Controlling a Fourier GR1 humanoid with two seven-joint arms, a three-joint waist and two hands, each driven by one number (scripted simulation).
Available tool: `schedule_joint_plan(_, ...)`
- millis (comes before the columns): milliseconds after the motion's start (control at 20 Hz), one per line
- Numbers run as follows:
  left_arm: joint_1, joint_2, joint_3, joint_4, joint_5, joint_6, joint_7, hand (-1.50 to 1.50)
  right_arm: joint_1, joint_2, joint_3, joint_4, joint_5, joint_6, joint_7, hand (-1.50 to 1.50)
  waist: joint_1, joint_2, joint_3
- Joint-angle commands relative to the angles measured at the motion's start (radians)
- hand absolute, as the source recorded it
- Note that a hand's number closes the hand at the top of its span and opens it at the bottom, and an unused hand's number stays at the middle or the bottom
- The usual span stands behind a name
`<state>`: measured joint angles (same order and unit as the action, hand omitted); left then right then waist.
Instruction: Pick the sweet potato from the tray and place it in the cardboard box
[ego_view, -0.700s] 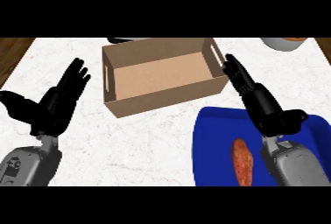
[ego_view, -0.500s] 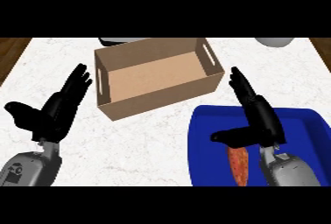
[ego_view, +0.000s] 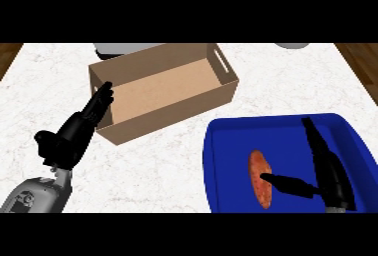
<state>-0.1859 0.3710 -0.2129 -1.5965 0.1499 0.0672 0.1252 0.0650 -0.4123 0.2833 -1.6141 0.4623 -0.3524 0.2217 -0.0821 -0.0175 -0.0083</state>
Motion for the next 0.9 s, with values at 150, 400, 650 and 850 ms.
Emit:
schedule_joint_plan(150,0.027,-0.04,-0.066,0.003,-0.052,0.01,-0.023,0.0,0.21,-0.126,0.135,-0.261,0.426,-0.056,0.203,-1.5,0.01,0.0,0.0)
schedule_joint_plan(400,-0.022,-0.036,-0.044,0.028,-0.045,-0.008,-0.006,0.0,0.322,-0.16,0.218,-0.579,0.545,0.173,0.459,-1.5,0.013,0.008,0.0)
schedule_joint_plan(650,-0.042,-0.089,-0.085,0.04,-0.081,0.005,-0.024,0.0,0.355,-0.125,0.308,-0.814,0.49,0.432,0.693,-1.5,0.052,0.018,0.004)
schedule_joint_plan(850,0.0,-0.082,-0.076,0.037,-0.069,-0.037,-0.083,0.0,0.246,-0.029,0.346,-0.894,0.462,0.612,0.898,-1.5,0.081,0.021,0.005)
